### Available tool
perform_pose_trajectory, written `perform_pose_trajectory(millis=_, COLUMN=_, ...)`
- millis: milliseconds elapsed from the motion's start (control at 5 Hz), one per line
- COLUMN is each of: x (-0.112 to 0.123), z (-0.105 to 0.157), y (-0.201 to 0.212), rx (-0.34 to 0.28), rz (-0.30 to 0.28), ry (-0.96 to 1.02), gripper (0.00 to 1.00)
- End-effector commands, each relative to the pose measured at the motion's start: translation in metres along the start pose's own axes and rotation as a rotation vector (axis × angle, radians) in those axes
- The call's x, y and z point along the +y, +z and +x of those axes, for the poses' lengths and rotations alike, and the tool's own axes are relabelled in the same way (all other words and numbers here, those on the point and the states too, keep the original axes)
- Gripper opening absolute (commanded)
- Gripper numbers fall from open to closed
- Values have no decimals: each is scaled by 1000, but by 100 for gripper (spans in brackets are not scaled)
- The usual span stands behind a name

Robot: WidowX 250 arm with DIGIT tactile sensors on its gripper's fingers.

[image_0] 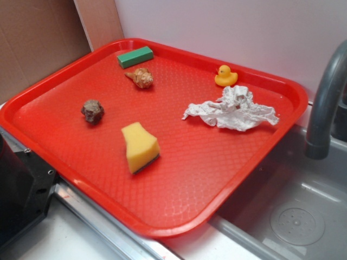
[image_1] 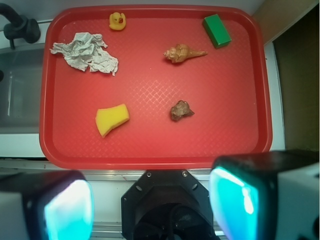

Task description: Grab the yellow duck.

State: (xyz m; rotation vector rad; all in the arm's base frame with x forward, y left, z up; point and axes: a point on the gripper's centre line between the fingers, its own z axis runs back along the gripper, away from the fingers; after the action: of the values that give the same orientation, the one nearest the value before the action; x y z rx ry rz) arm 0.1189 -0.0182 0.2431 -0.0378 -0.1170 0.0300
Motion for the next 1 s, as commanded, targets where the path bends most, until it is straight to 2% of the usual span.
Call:
perform_pose_trajectory(millis=0, x=0, z=0, y=0, rx=0, rz=0, ry=0, gripper=100)
perform_pose_trajectory(millis=200, x=-17, z=46, y=-31, rx=-60, rz=10, ry=7, gripper=100)
perform_pose_trajectory(millis=600, x=-54, z=137, y=-90, rx=-125, rz=-65, ry=-131, gripper=100)
perform_pose_trajectory(millis=800, x=-50, z=169, y=-118, rx=-88, rz=-75, ry=-169, gripper=100)
